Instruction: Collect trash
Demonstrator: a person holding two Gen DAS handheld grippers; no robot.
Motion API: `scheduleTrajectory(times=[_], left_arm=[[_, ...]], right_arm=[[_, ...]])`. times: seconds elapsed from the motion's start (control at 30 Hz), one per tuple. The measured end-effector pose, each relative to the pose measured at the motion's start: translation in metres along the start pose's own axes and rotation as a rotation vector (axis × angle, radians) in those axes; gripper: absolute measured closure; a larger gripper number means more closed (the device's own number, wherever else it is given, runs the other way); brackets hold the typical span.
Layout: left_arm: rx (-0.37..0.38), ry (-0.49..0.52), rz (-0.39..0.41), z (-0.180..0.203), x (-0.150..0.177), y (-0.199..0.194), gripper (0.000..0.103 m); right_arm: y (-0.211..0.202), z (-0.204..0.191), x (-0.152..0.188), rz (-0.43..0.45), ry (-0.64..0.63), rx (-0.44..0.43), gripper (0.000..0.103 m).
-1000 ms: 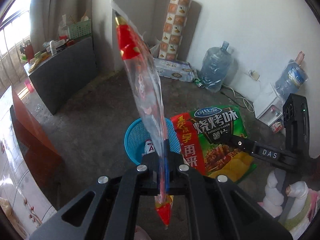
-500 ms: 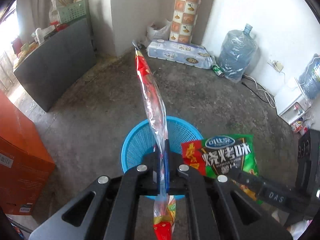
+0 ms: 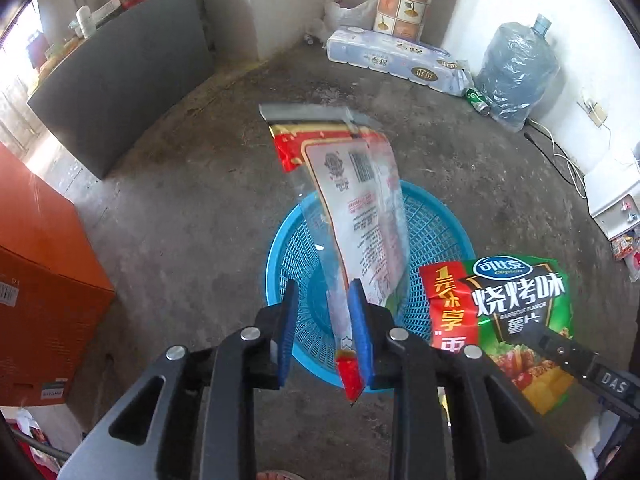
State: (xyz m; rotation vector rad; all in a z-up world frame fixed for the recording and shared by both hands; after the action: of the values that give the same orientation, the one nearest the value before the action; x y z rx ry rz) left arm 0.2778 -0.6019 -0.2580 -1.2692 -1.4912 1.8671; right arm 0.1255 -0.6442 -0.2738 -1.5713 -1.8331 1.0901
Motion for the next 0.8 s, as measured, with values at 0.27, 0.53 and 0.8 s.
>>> scheduleTrajectory(times=[0.27,0.53,0.8], left_arm=[[0.046,0.015,0.053,-0.008,-0.004,-0.098,0.076],[0.117,0.004,0.117,-0.052,0.052,-0.209,0.069],[0.12,-0.154,0.139,-0.12,0.12,-0.26,0.068]], right_arm=[[0.048,-0.01,-0.016,-0.063,-0.01,0.036,0.075],[0.117,-0.055,-0.026,-0.148,-0.183,0.156,0.076],[0.173,-0.049,-0.016,-0.265,-0.182,0.188,0.078]])
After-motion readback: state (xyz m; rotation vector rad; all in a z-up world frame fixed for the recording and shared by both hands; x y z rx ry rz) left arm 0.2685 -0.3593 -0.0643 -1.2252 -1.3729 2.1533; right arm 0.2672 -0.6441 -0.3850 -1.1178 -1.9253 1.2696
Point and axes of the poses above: each gripper's, at about its wrist camera, not at the fingertips, and y roughly the way its jaws point, z to its right, x to its underside, the point moved 3 cm from there along y, roughly the way its jaws point, and after that the axes turned 4 degrees about y, right-handed, at the moved point
